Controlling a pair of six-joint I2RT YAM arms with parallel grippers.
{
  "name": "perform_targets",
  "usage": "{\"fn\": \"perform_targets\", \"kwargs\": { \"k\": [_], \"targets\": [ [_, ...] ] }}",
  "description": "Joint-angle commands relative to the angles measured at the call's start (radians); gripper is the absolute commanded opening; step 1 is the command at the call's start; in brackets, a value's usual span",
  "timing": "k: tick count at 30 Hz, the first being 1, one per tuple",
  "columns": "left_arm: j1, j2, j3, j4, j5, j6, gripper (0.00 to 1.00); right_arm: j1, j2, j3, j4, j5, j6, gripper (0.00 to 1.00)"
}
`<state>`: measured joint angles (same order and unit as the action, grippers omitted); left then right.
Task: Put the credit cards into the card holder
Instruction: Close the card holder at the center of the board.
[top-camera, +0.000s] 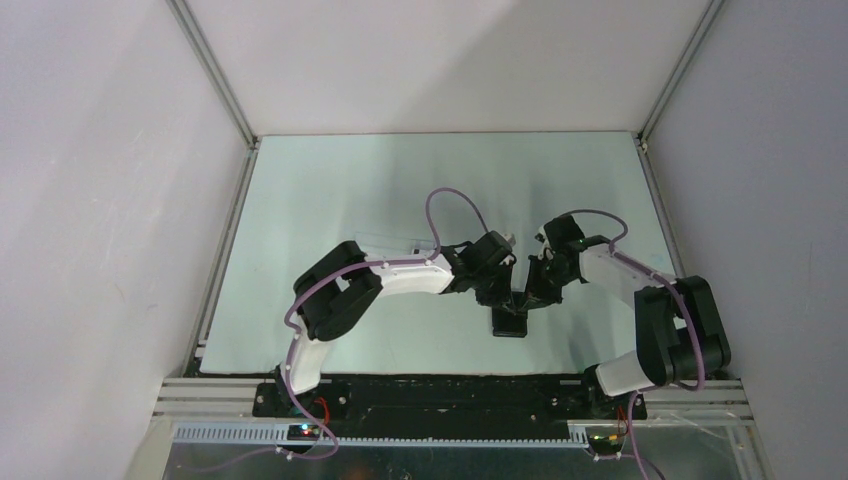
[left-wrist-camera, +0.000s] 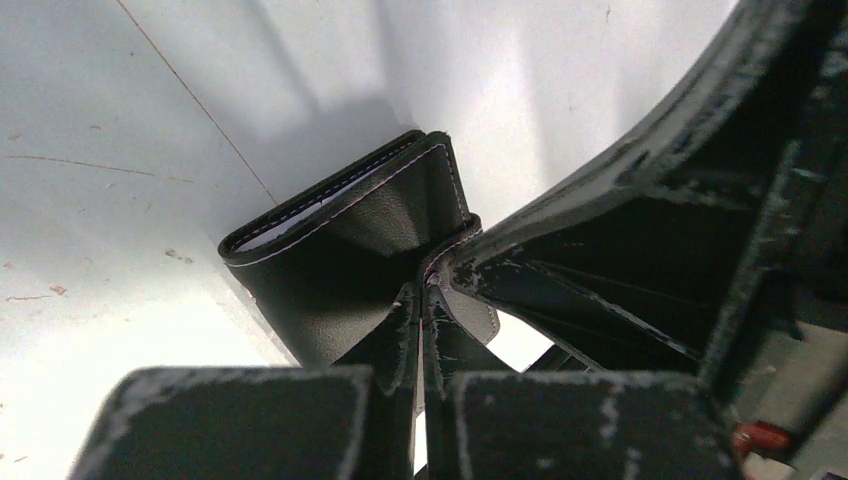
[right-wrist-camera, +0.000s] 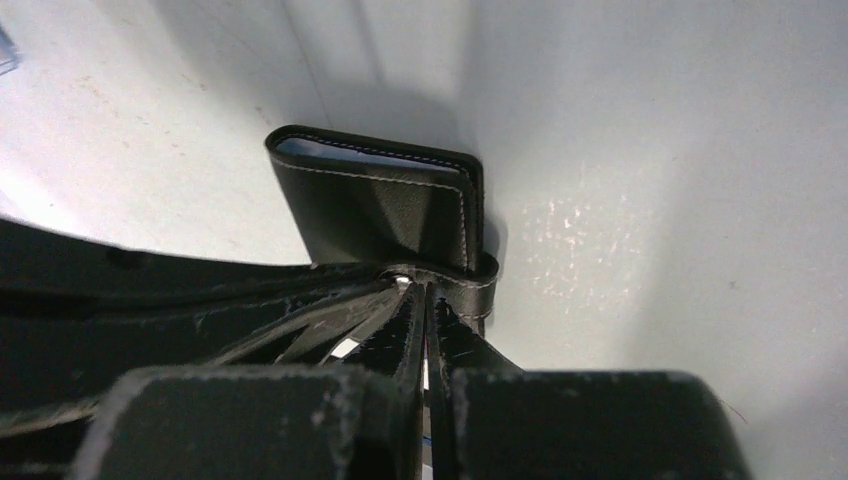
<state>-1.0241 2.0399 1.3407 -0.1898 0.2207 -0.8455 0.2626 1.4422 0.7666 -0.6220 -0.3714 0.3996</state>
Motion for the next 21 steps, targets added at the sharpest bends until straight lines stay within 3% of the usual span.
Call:
{"fn": "perform_targets", "kwargs": {
  "k": [1,18,21],
  "targets": [
    [-0.017,-0.011,0.020,-0.107,-0.025,0.025,0.00,0.017,0.033,0.017,0.023,0.033,0.009,0.00],
    [-0.035,0.006,0.067,-0.150,-0.004,0.031,0.00,-0.007,-0.041,0.016,0.017,-0.006,0.013,0.00],
    [-0.036,0.008,0.074,-0.151,0.003,0.030,0.00,-0.019,-0.067,0.016,0.017,-0.028,0.012,0.05]
  ]
}}
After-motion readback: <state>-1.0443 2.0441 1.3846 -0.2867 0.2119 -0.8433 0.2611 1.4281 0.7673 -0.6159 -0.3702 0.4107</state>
